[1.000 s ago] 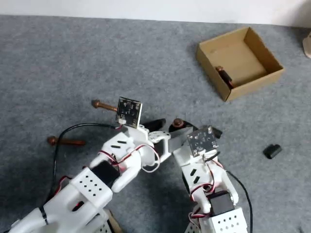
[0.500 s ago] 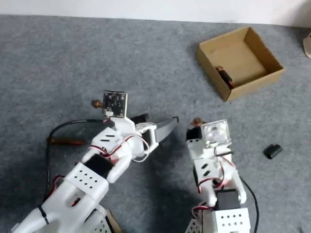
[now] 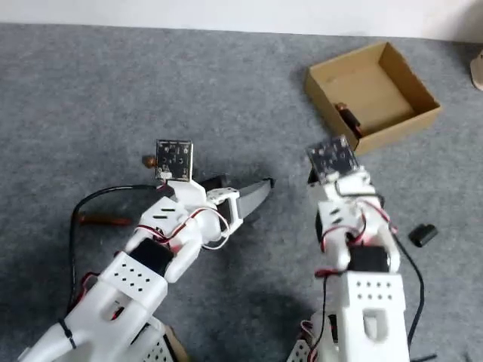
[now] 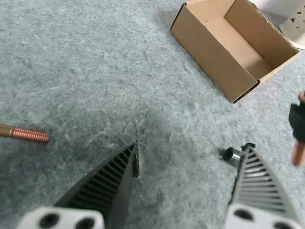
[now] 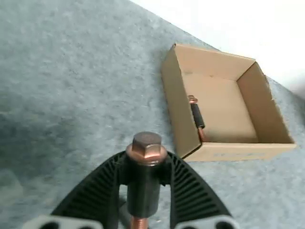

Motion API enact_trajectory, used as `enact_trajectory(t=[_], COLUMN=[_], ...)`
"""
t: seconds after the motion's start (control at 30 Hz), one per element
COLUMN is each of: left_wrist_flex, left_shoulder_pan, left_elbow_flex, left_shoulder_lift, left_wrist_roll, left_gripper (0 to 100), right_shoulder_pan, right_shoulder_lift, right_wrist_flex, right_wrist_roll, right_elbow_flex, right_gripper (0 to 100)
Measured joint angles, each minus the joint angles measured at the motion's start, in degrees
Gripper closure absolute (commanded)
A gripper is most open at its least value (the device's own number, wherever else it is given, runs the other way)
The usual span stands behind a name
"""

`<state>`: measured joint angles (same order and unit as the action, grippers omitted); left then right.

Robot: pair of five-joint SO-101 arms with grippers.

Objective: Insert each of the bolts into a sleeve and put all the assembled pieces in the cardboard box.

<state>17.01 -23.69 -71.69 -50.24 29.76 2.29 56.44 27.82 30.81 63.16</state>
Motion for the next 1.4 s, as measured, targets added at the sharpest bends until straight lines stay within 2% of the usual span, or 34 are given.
enact_trajectory(t=[0.37, 0.6, 0.83, 1.07, 1.4], left_wrist_flex=[0.0, 0.0, 0.0, 0.0, -0.2], left_shoulder_pan=[0.0, 0.0, 0.0, 0.0, 0.1], left_elbow_flex=[0.0, 0.0, 0.0, 0.0, 3.7], left_shoulder_lift=[0.0, 0.0, 0.0, 0.9, 18.1], left_wrist_roll=[0.0, 0.0, 0.0, 0.0, 0.0], left_gripper=[68, 68, 68, 68, 68], right_shoulder_pan=[-1.9, -4.1, -9.1, -9.6, -9.2], right_shoulder_lift=[-28.5, -45.5, -65.2, -79.5, -92.5], right_wrist_flex=[-7.6, -8.7, -8.7, -9.8, -11.3], right_wrist_roll=[12.3, 18.4, 19.3, 19.6, 19.6], right_elbow_flex=[-18.9, -34.6, -52.9, -63.1, -77.0], right_gripper=[99.4, 99.4, 99.4, 99.4, 99.4])
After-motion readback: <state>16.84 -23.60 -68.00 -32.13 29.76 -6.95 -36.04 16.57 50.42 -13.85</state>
